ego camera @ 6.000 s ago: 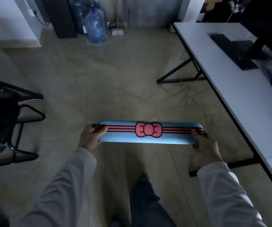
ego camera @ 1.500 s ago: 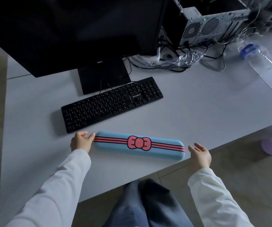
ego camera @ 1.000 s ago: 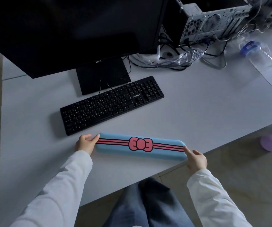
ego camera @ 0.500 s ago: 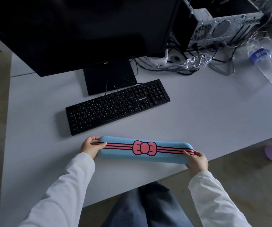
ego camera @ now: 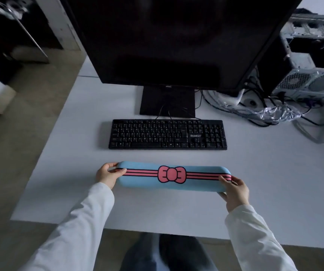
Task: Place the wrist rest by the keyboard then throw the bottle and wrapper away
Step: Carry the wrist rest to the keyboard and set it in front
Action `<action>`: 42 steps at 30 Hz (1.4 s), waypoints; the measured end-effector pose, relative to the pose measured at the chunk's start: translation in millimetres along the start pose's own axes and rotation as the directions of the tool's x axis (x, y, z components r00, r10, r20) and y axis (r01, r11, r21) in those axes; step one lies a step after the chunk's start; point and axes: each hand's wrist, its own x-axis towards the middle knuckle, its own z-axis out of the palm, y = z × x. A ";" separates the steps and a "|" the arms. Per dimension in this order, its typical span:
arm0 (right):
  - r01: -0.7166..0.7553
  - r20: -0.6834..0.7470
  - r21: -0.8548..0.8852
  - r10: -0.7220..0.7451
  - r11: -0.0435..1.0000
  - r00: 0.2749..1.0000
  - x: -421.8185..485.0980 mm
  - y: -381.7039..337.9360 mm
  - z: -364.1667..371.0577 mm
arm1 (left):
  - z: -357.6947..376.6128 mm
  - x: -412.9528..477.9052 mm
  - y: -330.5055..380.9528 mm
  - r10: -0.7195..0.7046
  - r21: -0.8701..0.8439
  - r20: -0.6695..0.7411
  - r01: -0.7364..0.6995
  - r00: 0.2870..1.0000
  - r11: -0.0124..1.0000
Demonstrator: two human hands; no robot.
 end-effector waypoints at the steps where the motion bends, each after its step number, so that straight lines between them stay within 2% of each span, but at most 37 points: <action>1: 0.005 0.012 -0.001 -0.005 1.000 1.000 1.5 -3.0 1.1 | 0.3 -1.4 0.6 0.009 0.006 -0.021 -0.009 1.000 1.000; 7: 0.025 0.053 -0.046 -0.023 0.999 0.998 5.1 -7.5 4.1 | 4.4 -7.0 4.0 0.060 0.091 -0.079 -0.053 0.995 0.995; 22: -0.015 -0.058 -0.076 0.011 0.997 0.998 19.8 12.0 12.2 | 12.4 10.8 -0.9 0.018 0.130 -0.065 -0.009 0.998 0.992; 25: -0.007 -0.082 -0.122 -0.003 0.993 0.997 24.2 15.9 10.7 | 16.3 11.5 -5.0 0.004 0.130 -0.062 0.004 0.998 0.991; 27: 0.044 -0.149 -0.242 -0.082 0.969 0.985 26.2 19.2 11.0 | 18.4 11.2 -4.1 0.019 0.190 -0.124 0.005 0.992 0.982; 30: 0.147 -0.255 -0.459 -0.289 0.876 0.923 21.0 17.5 11.2 | 19.5 6.8 3.7 0.177 0.345 -0.272 -0.076 0.946 0.936; 33: 0.273 -0.187 -0.581 -0.452 0.767 0.872 15.5 13.3 16.0 | 26.0 -4.0 12.0 0.335 0.398 -0.257 -0.217 0.906 0.892; 35: 0.380 -0.089 -0.642 -0.557 0.666 0.826 13.3 15.0 23.2 | 35.7 -10.7 12.5 0.456 0.460 -0.170 -0.339 0.873 0.821; 37: 0.515 0.074 -0.696 -0.663 0.501 0.745 10.7 22.6 31.9 | 49.8 -18.5 9.9 0.579 0.514 -0.020 -0.489 0.815 0.705; 40: 0.672 0.382 -0.714 -0.695 0.197 0.609 5.7 42.4 49.1 | 81.7 -28.8 -3.7 0.666 0.563 0.266 -0.673 0.697 0.479; 42: 0.744 0.525 -0.667 -0.684 0.038 0.506 5.7 56.3 63.8 | 103.2 -35.6 -11.3 0.694 0.584 0.398 -0.749 0.600 0.312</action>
